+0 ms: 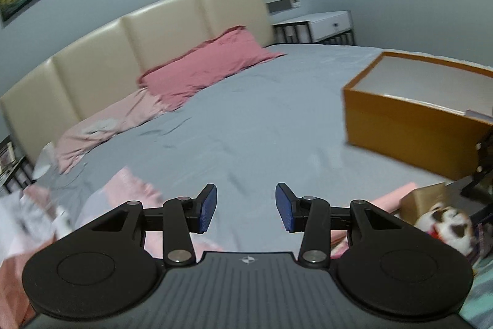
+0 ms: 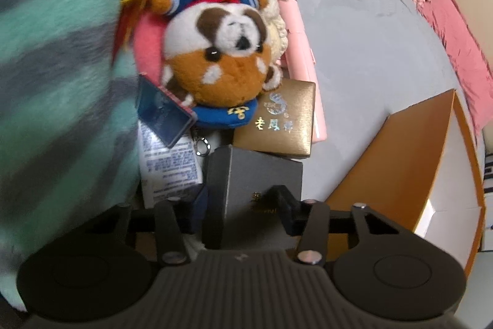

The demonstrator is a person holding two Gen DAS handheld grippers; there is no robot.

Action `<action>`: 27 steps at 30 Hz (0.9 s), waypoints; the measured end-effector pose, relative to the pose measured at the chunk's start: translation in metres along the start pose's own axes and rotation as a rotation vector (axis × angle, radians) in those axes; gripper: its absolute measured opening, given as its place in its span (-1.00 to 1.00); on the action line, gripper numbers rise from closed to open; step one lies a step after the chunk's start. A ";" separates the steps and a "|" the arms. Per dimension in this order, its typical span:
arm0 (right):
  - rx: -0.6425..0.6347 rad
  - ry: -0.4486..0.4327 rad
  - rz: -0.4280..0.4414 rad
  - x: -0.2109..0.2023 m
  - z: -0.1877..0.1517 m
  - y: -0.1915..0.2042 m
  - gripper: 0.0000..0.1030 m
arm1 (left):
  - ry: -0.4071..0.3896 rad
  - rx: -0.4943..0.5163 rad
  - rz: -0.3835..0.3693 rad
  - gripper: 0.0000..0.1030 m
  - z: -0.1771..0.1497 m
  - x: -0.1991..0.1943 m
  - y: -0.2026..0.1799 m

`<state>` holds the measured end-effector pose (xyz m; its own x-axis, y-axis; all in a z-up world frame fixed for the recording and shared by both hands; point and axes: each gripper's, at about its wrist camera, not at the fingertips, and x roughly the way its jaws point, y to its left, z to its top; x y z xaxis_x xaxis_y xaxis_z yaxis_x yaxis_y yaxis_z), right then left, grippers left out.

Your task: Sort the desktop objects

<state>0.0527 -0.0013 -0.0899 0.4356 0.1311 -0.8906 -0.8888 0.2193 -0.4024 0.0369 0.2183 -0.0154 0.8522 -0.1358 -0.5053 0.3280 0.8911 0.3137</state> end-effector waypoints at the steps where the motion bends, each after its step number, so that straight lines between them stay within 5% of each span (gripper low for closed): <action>1: -0.010 0.003 -0.011 0.001 -0.001 0.003 -0.01 | -0.001 0.007 -0.014 -0.05 0.003 0.001 -0.003; 16: -0.046 -0.007 -0.112 0.017 -0.017 0.032 0.41 | 0.036 0.028 -0.110 -0.05 0.030 0.003 -0.032; 19: -0.107 -0.005 -0.200 0.036 -0.015 0.042 0.37 | 0.043 0.048 -0.123 -0.05 0.036 0.003 -0.044; 22: -0.078 -0.015 -0.194 0.027 -0.016 0.038 0.26 | 0.059 0.061 -0.136 -0.05 0.041 0.002 -0.056; 27: 0.038 -0.075 -0.143 -0.005 -0.018 0.017 -0.22 | 0.112 0.070 -0.198 -0.05 0.050 0.005 -0.074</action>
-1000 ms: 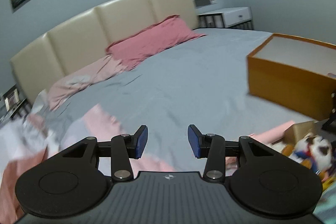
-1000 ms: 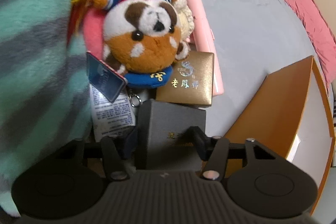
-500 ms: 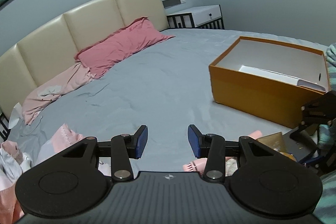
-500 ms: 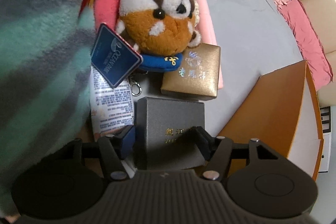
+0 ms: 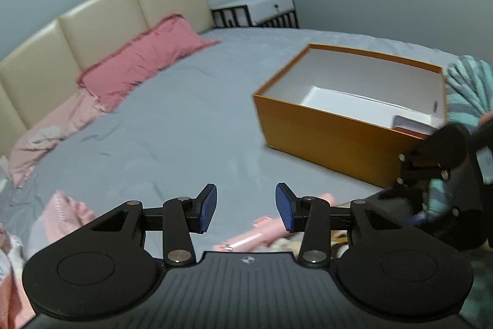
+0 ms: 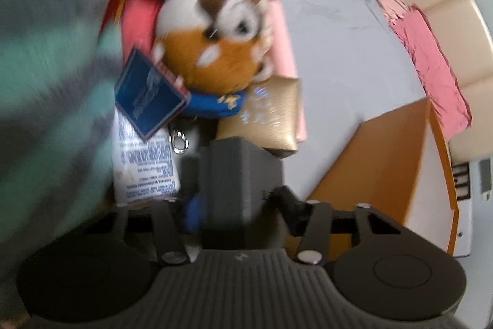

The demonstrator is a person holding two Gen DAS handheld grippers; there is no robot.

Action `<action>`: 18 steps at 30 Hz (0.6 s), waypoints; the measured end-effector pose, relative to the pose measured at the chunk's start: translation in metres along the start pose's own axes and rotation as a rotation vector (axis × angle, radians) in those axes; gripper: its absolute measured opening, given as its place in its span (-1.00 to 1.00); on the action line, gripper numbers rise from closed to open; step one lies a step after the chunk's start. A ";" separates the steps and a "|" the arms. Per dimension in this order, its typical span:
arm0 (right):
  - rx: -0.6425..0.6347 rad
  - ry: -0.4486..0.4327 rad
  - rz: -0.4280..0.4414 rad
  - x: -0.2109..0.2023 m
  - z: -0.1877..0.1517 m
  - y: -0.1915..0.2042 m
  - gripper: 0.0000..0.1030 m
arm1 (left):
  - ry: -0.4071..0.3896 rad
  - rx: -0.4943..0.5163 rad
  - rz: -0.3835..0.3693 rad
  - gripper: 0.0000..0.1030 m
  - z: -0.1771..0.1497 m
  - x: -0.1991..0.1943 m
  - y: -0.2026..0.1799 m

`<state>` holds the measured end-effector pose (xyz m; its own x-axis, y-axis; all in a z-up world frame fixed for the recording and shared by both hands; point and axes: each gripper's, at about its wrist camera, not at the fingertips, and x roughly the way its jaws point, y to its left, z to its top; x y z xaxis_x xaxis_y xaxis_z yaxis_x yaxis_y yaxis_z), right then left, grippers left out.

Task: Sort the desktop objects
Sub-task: 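Lift the black box toward the orange box while the left gripper lowers onto the gold box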

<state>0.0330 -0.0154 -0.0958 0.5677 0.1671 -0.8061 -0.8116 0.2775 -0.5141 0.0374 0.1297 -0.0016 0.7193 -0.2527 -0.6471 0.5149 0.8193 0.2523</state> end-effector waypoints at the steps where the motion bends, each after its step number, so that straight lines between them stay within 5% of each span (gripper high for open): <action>1: 0.022 -0.004 0.004 -0.004 0.001 -0.005 -0.31 | 0.012 -0.008 -0.025 -0.05 0.003 0.002 -0.002; 10: 0.355 -0.093 0.154 -0.058 -0.004 -0.072 -0.32 | 0.198 -0.101 -0.202 0.04 0.013 0.034 -0.015; 18: 0.679 -0.267 0.239 -0.124 -0.036 -0.140 -0.32 | 0.340 -0.175 -0.241 0.19 0.016 0.064 -0.024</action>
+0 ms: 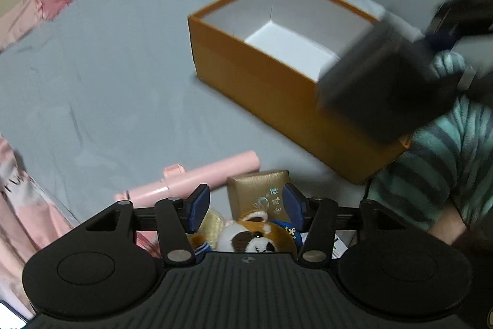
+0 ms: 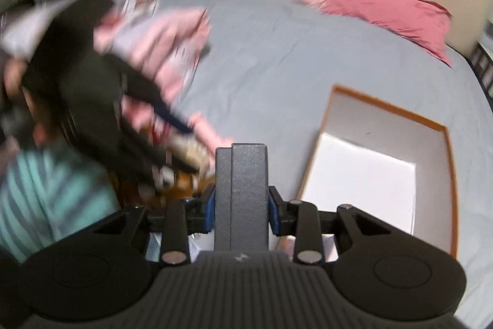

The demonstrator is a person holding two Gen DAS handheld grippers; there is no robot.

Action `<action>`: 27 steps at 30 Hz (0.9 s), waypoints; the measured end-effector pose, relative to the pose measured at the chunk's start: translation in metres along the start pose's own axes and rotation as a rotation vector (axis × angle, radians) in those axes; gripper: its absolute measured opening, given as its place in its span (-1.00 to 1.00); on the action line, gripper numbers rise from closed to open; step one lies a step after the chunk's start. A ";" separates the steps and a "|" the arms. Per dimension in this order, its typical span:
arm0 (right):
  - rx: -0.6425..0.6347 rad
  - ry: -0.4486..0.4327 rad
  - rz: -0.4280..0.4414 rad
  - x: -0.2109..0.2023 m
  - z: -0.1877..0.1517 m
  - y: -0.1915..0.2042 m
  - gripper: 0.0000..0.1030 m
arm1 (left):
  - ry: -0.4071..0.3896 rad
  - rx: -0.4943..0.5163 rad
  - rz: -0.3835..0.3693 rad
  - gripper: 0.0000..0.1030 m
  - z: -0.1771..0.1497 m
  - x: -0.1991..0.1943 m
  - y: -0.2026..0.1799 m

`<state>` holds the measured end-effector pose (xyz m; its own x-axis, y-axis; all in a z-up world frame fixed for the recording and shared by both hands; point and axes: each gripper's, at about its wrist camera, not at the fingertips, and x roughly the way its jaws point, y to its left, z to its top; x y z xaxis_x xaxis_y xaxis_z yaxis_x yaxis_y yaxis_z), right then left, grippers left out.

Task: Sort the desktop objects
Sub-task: 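Lift the black box toward the orange box while the left gripper lowers onto the gold box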

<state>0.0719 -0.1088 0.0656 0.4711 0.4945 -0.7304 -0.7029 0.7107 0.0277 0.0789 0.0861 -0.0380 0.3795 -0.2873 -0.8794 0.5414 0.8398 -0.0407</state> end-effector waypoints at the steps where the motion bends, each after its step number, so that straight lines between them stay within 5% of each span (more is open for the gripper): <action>1: 0.018 -0.021 -0.018 -0.005 0.001 -0.007 -0.32 | 0.023 -0.006 -0.005 0.20 0.002 0.006 0.000; 10: 0.163 -0.069 -0.173 -0.032 -0.018 -0.056 -0.32 | 0.200 -0.068 -0.015 0.22 0.014 0.066 0.016; 22: 0.264 -0.044 -0.143 -0.019 -0.042 -0.097 -0.32 | 0.297 -0.241 -0.134 0.67 0.016 0.107 0.030; 27: 0.272 -0.041 -0.125 -0.016 -0.045 -0.102 -0.32 | 0.319 -0.301 -0.133 0.67 0.013 0.119 0.027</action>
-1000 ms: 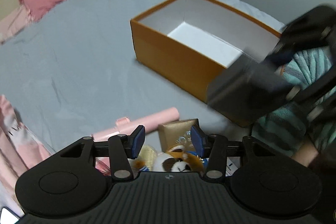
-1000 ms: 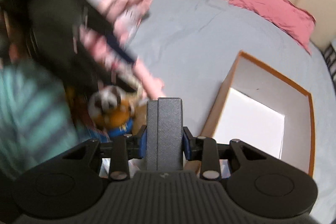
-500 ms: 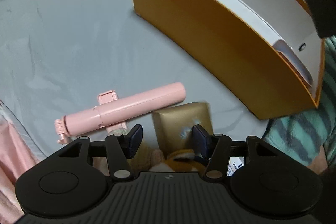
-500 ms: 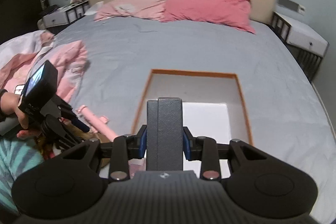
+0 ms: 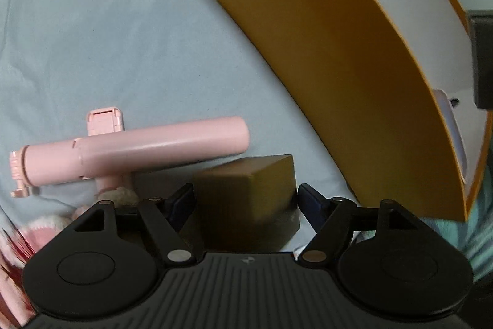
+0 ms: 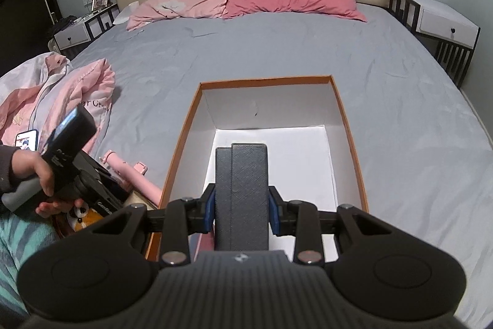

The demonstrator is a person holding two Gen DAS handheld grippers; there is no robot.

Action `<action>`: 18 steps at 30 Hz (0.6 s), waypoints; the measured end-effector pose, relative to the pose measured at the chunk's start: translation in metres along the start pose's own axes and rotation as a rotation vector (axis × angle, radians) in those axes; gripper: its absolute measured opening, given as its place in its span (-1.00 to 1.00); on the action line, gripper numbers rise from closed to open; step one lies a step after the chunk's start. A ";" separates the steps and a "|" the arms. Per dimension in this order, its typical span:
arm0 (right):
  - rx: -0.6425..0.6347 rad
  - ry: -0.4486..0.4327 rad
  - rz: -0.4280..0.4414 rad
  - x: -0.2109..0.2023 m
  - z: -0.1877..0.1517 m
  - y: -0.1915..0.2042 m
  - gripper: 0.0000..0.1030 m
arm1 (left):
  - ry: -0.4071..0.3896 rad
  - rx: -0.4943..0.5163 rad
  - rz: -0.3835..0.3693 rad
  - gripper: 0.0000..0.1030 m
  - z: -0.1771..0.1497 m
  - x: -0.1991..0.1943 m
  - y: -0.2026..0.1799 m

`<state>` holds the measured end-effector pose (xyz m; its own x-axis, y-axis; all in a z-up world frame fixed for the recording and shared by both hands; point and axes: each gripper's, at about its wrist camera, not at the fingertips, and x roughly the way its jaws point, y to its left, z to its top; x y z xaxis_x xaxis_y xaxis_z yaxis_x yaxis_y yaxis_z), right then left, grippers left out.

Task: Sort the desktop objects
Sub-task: 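Lift the black box toward the orange box while the left gripper lowers onto the gold box, then lower the black box into the orange box while the left gripper grasps the gold box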

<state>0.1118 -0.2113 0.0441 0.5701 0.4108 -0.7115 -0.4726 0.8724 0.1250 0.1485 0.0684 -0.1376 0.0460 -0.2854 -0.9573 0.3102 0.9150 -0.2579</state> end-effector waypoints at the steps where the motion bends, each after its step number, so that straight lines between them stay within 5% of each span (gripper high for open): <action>1: 0.003 -0.001 0.005 0.000 -0.001 -0.001 -0.32 | 0.001 -0.002 0.022 0.67 0.000 0.002 -0.003; 8: -0.010 0.012 0.012 0.005 -0.005 0.000 -0.32 | -0.015 -0.044 0.100 0.36 -0.012 -0.003 -0.022; 18: 0.009 0.080 -0.016 0.018 -0.011 -0.007 -0.32 | -0.078 -0.137 0.090 0.01 -0.042 -0.033 -0.021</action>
<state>0.1175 -0.2126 0.0225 0.5215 0.3748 -0.7666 -0.4578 0.8810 0.1193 0.1003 0.0701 -0.1063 0.1430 -0.2170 -0.9656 0.1692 0.9667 -0.1921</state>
